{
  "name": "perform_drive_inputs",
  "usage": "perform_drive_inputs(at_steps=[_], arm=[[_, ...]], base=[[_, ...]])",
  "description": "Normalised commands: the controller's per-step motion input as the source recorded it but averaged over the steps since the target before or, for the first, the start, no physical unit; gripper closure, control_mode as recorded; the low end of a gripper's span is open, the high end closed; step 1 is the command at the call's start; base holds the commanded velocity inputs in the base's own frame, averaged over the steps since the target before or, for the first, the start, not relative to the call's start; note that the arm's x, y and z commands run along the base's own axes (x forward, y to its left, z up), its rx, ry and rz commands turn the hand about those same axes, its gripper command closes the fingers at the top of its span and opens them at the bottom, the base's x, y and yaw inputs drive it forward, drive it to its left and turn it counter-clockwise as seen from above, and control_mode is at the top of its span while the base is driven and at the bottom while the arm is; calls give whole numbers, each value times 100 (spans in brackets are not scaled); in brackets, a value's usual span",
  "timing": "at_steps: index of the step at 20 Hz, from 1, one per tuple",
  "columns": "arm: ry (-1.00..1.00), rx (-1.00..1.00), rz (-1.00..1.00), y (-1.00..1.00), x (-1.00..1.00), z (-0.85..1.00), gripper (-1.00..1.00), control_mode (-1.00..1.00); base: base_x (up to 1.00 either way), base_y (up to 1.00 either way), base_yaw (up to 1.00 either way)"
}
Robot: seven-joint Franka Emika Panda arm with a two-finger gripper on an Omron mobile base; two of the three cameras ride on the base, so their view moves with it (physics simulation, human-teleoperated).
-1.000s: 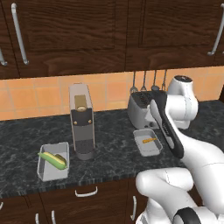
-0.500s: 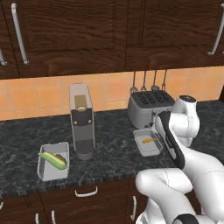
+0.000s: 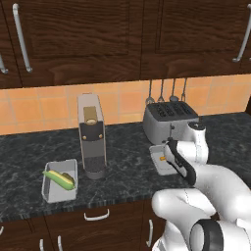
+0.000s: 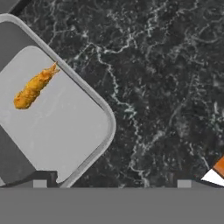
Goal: Take the meat container that has the shrimp and place it on the second highest rack of the freezer. Then take the vegetable container that has the corn and potato and place it on the highest rack of the freezer.
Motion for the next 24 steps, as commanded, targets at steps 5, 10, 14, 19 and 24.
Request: perform_drive_inputs(at_steps=[5,10,14,19,24], arm=[[10,0,-2,0,53,-25,-100,-100],[11,0,-4,0,24,-25,-100,-100],[10,0,-9,0,0,-41,-100,-100],[6,0,-9,0,0,-47,-100,-100],[-1,0,-7,0,2,-47,100,-100]], base=[[0,0,0],[0,0,0],[0,0,0],[0,0,0],[0,0,0]])
